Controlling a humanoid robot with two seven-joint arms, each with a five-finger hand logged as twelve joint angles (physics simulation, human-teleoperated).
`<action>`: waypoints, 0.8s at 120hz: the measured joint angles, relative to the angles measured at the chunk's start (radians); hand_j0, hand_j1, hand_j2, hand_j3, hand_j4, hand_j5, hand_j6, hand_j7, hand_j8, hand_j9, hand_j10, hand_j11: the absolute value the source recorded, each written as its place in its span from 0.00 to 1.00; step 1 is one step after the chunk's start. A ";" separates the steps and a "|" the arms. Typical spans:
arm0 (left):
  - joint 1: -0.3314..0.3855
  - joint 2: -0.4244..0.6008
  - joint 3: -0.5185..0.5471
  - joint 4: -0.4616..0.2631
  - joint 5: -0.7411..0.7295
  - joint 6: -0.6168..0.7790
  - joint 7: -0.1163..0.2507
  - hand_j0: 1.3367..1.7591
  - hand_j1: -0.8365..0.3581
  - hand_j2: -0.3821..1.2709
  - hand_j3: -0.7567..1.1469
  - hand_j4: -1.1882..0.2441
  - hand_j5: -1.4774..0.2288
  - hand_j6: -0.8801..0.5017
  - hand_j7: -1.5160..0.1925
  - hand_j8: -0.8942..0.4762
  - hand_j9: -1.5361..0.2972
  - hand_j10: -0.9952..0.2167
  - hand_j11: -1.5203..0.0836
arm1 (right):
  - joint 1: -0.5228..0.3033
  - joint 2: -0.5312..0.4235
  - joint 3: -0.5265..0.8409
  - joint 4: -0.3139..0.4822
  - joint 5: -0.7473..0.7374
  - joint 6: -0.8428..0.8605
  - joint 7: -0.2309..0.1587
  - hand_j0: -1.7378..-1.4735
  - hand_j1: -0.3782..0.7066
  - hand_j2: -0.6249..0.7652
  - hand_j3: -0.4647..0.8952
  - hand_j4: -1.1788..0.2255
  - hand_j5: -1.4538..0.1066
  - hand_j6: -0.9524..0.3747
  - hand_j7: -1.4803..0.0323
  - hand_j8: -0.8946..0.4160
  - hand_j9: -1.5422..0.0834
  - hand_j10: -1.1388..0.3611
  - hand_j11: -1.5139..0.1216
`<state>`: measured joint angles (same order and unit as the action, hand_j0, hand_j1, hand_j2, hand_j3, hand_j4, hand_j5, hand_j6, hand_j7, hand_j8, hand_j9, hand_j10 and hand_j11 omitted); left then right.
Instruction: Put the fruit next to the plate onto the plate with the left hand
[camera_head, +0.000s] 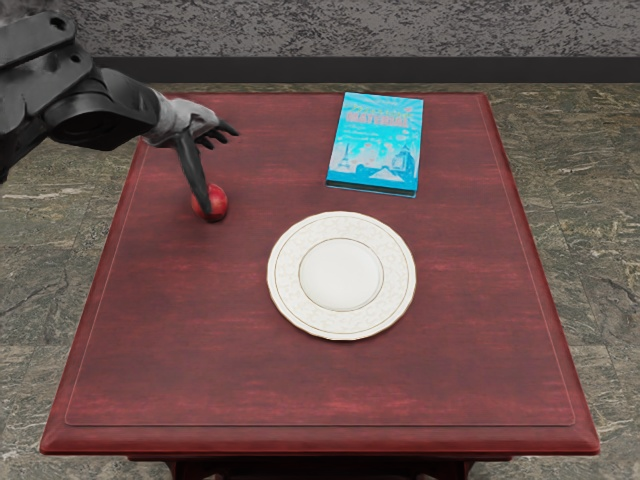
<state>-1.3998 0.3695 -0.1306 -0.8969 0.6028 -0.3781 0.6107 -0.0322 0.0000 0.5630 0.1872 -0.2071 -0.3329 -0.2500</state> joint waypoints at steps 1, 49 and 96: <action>0.000 -0.005 0.003 0.000 0.003 0.005 0.000 0.76 0.96 0.23 0.40 0.81 0.84 0.61 0.87 0.63 0.82 0.80 0.92 | 0.000 0.000 0.000 0.000 0.000 0.000 0.000 0.30 0.03 0.45 0.34 0.84 0.93 0.72 0.98 0.68 0.95 0.76 0.93; 0.028 -0.081 0.124 0.003 0.081 0.213 0.000 0.76 0.92 0.24 0.40 0.78 0.81 0.58 0.83 0.60 0.79 0.76 0.89 | 0.000 0.000 0.000 0.000 0.000 0.000 0.000 0.30 0.03 0.45 0.34 0.84 0.93 0.72 0.98 0.68 0.95 0.76 0.93; 0.058 -0.116 0.164 0.030 0.122 0.320 0.000 0.76 0.85 0.25 0.40 0.73 0.76 0.53 0.78 0.55 0.74 0.70 0.83 | 0.000 0.000 0.000 0.000 0.000 0.000 0.000 0.30 0.03 0.45 0.34 0.84 0.93 0.72 0.98 0.68 0.95 0.76 0.93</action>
<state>-1.3422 0.2535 0.0338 -0.8667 0.7247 -0.0581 0.6109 -0.0322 0.0000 0.5630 0.1872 -0.2071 -0.3329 -0.2500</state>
